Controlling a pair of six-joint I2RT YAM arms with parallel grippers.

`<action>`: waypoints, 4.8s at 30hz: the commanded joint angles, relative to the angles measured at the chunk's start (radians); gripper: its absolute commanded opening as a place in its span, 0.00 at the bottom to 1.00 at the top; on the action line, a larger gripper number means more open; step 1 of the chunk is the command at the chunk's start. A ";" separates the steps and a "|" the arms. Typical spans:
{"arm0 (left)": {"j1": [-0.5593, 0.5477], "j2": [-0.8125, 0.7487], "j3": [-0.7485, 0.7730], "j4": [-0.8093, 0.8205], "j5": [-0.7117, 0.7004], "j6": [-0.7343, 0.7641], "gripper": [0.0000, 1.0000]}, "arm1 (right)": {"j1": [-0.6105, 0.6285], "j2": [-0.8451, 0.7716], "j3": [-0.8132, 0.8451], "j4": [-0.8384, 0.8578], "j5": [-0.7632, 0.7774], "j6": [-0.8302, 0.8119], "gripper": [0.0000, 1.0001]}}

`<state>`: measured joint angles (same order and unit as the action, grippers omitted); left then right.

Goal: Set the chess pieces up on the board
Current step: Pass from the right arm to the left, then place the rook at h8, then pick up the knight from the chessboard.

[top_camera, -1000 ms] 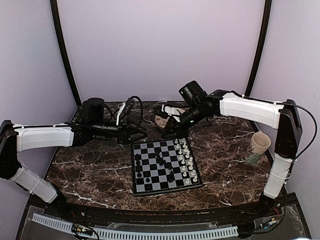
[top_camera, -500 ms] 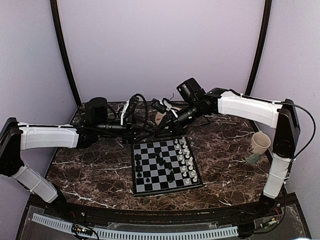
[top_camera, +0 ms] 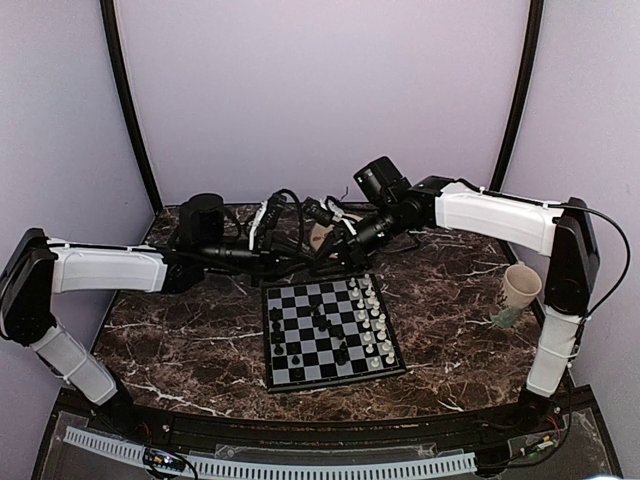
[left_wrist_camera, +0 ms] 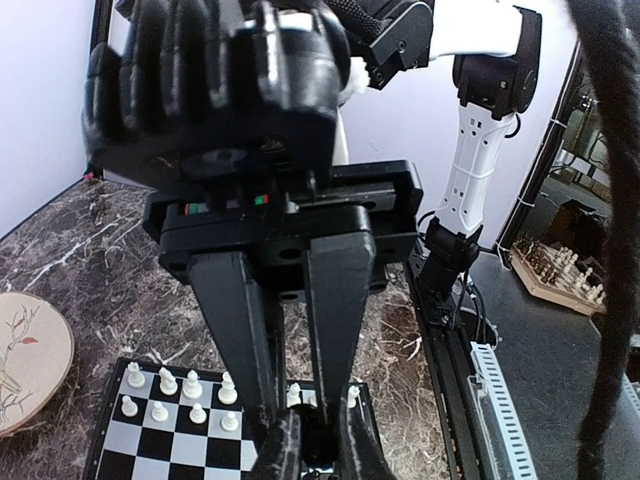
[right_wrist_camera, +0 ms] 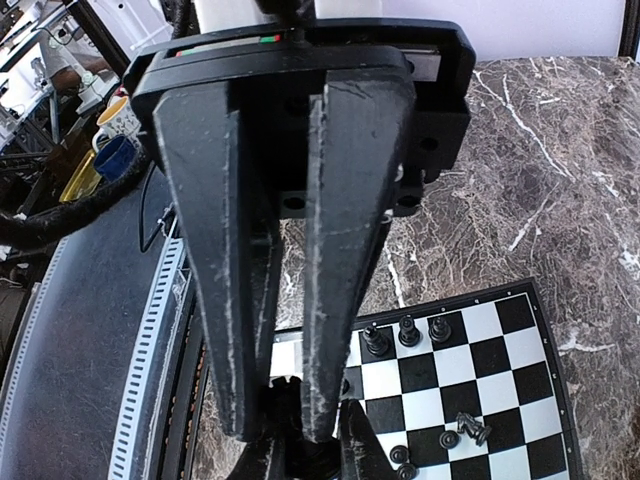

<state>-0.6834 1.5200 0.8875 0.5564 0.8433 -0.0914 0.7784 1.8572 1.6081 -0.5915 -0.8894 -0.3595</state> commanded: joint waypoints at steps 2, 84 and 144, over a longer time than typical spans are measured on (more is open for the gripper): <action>-0.004 0.014 0.043 0.000 0.034 0.007 0.08 | 0.004 0.004 0.017 0.021 -0.018 0.007 0.07; 0.121 -0.032 0.216 -0.557 -0.649 0.237 0.54 | -0.161 -0.200 -0.210 -0.050 0.455 -0.202 0.40; 0.269 -0.055 0.222 -0.582 -0.407 -0.042 0.65 | 0.049 0.587 0.415 -0.407 0.550 -0.678 0.43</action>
<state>-0.4202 1.4849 1.1164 -0.0521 0.4042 -0.1184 0.7975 2.3737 2.0167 -0.9424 -0.3481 -1.0283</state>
